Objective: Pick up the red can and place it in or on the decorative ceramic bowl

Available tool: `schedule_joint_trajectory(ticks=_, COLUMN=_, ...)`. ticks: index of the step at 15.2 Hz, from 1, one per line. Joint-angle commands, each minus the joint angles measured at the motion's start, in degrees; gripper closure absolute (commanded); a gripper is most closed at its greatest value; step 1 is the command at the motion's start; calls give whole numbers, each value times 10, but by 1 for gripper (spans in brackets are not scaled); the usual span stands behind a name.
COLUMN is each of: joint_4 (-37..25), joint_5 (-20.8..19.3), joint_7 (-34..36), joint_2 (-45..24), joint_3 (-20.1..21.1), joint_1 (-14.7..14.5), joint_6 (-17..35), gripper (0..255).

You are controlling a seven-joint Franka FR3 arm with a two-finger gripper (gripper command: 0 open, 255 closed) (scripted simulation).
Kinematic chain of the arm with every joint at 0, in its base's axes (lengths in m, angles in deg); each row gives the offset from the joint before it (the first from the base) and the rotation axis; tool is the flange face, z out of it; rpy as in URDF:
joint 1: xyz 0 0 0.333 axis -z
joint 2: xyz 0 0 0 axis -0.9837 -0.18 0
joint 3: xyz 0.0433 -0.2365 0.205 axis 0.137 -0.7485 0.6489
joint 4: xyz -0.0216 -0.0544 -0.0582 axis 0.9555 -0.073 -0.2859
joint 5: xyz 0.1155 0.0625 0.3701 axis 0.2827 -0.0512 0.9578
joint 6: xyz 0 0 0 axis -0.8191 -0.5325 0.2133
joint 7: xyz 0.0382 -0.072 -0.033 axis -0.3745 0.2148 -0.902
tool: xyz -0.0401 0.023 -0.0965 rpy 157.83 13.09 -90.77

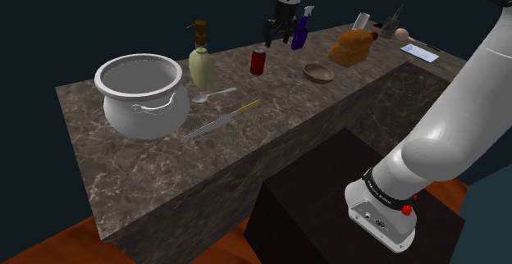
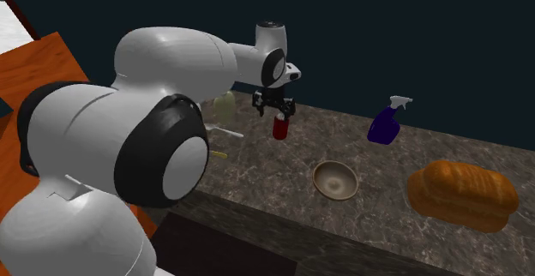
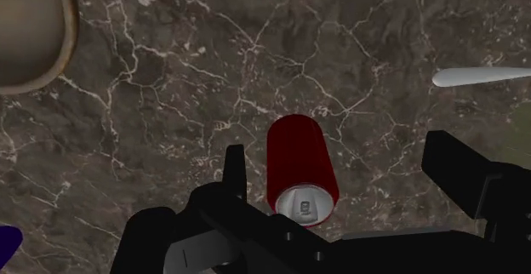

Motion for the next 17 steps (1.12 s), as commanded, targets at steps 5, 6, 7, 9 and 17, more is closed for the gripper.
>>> schedule_joint_trajectory(ticks=5, joint_4=-117, joint_5=17, joint_7=1, joint_2=-139, joint_3=2, joint_1=4, joint_6=17, gripper=0)
schedule_joint_trajectory(ticks=6, joint_4=-141, joint_5=20, joint_7=1, joint_2=-163, joint_3=3, joint_1=5, joint_6=16, gripper=0)
schedule_joint_trajectory(ticks=7, joint_4=-143, joint_5=20, joint_7=1, joint_2=-165, joint_3=3, joint_1=5, joint_6=16, gripper=0)
schedule_joint_trajectory(ticks=9, joint_4=-137, joint_5=20, joint_7=1, joint_2=-172, joint_3=3, joint_1=5, joint_6=28, gripper=0)
schedule_joint_trajectory(ticks=17, joint_4=-125, joint_5=21, joint_7=1, joint_2=-193, joint_3=4, joint_1=6, joint_6=62, gripper=0)
